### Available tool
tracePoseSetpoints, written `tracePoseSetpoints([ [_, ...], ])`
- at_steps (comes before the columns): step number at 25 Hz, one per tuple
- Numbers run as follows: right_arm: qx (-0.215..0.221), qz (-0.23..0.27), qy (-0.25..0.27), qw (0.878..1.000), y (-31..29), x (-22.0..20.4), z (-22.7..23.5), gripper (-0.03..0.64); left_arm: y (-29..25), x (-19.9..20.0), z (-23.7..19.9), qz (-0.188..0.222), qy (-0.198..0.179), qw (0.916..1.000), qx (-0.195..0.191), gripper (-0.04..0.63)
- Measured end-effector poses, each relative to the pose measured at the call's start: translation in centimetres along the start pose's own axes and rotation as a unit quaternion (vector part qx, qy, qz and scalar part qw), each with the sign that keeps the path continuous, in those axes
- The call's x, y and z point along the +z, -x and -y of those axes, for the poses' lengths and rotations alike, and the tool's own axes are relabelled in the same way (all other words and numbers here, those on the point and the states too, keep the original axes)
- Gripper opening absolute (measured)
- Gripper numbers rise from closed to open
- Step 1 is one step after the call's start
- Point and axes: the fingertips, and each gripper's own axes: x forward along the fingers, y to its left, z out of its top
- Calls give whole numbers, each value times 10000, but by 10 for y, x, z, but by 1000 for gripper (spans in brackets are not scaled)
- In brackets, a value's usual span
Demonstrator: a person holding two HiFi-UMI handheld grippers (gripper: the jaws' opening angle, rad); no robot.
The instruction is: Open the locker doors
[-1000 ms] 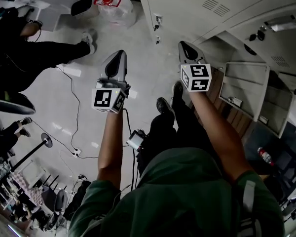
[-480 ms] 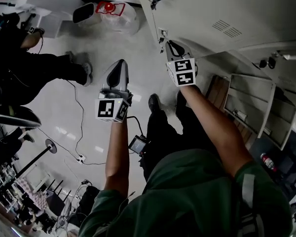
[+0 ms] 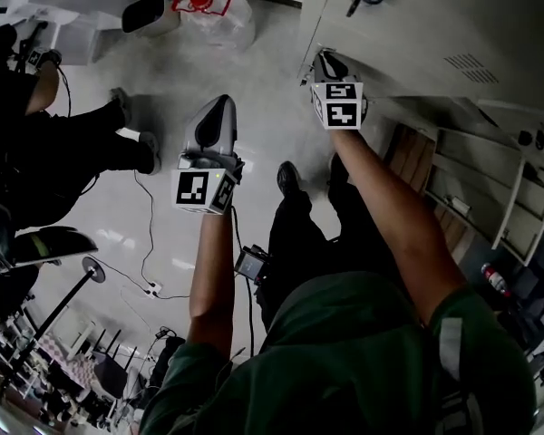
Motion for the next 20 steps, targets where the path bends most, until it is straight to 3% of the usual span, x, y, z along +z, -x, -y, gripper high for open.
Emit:
tracePoseSetpoints([
  [14, -890, -42, -437, 9951, -17, 4, -1, 34, 1, -17, -22, -152, 213, 9994, -231, 2],
  [20, -654, 25, -105, 9978, -8, 1, -5, 35, 2, -24, -22, -163, 290, 9989, -321, 2],
])
